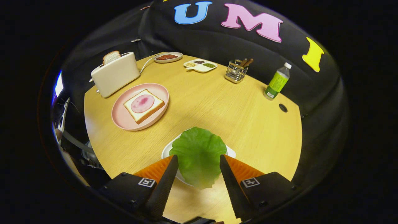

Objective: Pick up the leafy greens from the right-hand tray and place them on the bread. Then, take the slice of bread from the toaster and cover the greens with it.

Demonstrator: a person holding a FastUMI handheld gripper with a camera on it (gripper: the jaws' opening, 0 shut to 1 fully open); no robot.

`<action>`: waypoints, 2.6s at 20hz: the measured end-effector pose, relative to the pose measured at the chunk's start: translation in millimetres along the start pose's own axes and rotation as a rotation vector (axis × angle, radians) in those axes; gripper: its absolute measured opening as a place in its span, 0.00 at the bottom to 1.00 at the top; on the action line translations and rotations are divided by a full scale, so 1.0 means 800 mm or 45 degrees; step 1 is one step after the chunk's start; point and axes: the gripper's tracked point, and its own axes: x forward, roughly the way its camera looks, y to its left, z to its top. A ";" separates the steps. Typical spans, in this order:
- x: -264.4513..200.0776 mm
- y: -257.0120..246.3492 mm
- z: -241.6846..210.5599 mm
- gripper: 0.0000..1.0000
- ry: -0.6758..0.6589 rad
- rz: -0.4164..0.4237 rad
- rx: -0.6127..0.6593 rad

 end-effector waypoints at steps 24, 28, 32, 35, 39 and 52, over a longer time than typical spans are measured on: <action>0.011 -0.004 0.014 0.10 0.035 0.014 0.073; -0.028 0.022 0.061 0.10 -0.079 0.024 0.090; -0.048 0.064 0.111 0.10 -0.150 0.042 0.061; -0.048 0.105 0.144 0.10 -0.171 0.098 0.084; -0.030 0.153 0.171 0.10 -0.151 0.157 0.079; 0.037 0.211 0.193 0.18 -0.068 0.182 0.042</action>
